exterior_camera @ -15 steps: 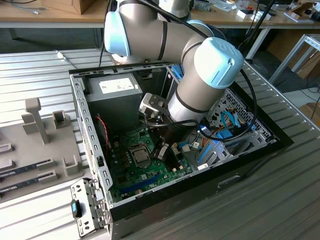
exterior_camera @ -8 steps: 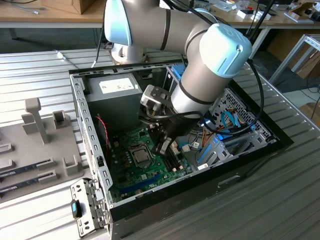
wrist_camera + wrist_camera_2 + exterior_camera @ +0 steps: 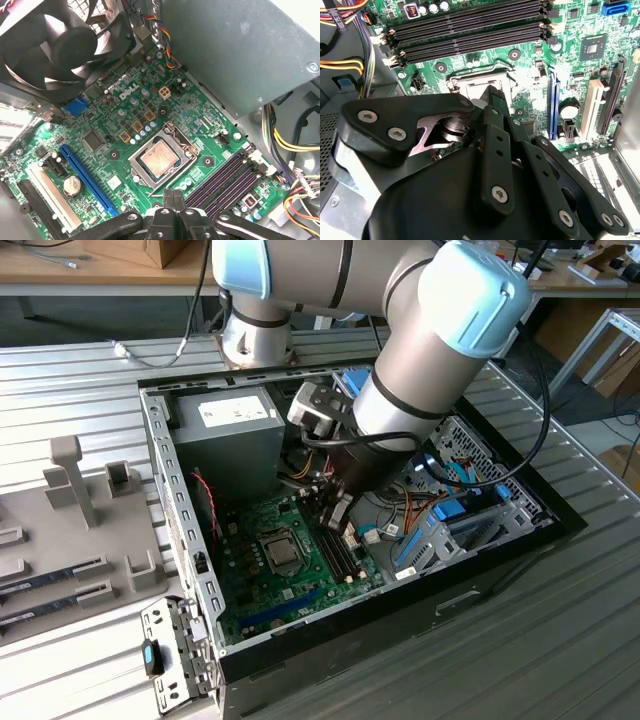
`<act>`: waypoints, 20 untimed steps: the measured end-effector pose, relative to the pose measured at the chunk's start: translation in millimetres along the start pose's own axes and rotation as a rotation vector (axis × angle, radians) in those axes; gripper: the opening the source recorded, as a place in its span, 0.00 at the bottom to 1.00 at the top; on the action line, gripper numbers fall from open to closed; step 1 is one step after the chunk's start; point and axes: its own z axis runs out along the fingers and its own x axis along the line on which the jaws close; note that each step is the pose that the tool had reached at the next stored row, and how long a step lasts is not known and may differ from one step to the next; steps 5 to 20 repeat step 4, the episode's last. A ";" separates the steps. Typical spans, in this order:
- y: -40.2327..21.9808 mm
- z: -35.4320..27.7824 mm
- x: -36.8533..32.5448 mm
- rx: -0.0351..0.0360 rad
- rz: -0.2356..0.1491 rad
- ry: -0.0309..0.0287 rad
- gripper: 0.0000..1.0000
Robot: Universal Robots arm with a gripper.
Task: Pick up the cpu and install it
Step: 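Install the first cpu locking lever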
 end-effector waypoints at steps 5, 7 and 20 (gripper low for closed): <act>0.0 -0.1 0.0 0.0000 0.000 0.0003 0.11; 0.0 -0.1 0.0 0.0000 0.000 0.0003 0.11; 0.0 -0.1 0.0 0.0000 0.000 0.0003 0.11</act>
